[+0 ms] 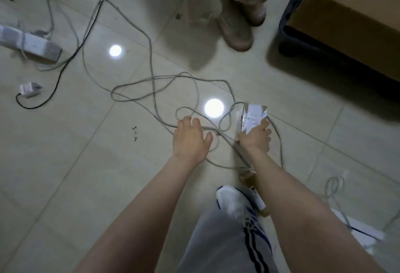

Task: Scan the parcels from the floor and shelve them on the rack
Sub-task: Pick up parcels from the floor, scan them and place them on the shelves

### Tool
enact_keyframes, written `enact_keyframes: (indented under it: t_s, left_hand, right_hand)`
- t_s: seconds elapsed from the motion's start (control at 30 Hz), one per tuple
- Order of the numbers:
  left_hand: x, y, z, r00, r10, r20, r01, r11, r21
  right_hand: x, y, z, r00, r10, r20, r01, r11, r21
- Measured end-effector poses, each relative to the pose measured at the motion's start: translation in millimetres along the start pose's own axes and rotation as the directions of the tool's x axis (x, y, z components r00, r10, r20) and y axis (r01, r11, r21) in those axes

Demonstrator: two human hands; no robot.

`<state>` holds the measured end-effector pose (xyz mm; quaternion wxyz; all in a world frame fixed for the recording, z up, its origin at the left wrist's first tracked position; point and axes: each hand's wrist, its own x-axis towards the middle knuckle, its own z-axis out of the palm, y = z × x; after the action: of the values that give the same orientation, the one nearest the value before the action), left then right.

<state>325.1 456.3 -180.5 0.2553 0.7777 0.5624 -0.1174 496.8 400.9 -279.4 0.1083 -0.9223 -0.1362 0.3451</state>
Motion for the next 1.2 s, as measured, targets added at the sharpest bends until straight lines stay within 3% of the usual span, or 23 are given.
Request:
enact_keyframes:
  t_s: [0.13, 0.27, 0.37, 0.47, 0.53, 0.6, 0.67, 0.93, 1.03, 1.1, 1.2]
  left_hand:
    - [0, -24, 0, 0.996, -0.094, 0.0, 0.094, 0.995, -0.044]
    - [-25, -27, -31, 0.98, -0.197, 0.012, 0.196, 0.967, -0.162]
    - [-53, -25, -75, 0.958, -0.286, 0.025, 0.281, 0.915, -0.291]
    - [-82, -24, -134, 0.9, -0.43, 0.062, 0.399, 0.761, -0.511]
    - [-104, -29, -181, 0.837, -0.54, 0.088, 0.429, 0.546, -0.72]
    - [-133, -39, -228, 0.769, -0.628, 0.12, 0.372, 0.286, -0.883]
    - [-170, -53, -275, 0.722, -0.676, 0.147, 0.286, 0.099, -0.953]
    - [-350, -79, -423, 0.594, -0.779, 0.2, 0.079, -0.192, -0.978]
    - [-405, -63, -462, 0.527, -0.836, 0.154, -0.083, -0.231, -0.969]
    - [-436, -44, -477, 0.472, -0.876, 0.101, -0.22, -0.228, -0.948]
    - [-471, -9, -493, 0.408, -0.907, 0.103, -0.462, -0.303, -0.834]
  right_hand:
    - [-2, -4, 2, 0.999, -0.047, -0.022, 0.046, 0.999, -0.027]
    - [-49, -34, -22, 0.977, -0.214, 0.008, 0.214, 0.977, 0.009]
    - [-108, -76, -51, 0.921, -0.387, 0.051, 0.385, 0.922, 0.042]
    - [-176, -120, -81, 0.834, -0.523, 0.176, 0.514, 0.852, 0.094]
    - [-220, -147, -99, 0.742, -0.616, 0.265, 0.621, 0.78, 0.074]
    - [-267, -171, -121, 0.615, -0.701, 0.362, 0.738, 0.673, 0.048]
    - [-314, -194, -147, 0.473, -0.756, 0.453, 0.822, 0.563, 0.081]
    - [-489, -276, -249, -0.029, -0.817, 0.576, 0.952, 0.153, 0.265]
    - [-547, -293, -289, -0.095, -0.833, 0.546, 0.943, 0.1, 0.317]
    - [-581, -295, -313, -0.062, -0.865, 0.498, 0.906, 0.161, 0.391]
    - [-629, -291, -348, 0.016, -0.889, 0.458, 0.784, 0.296, 0.546]
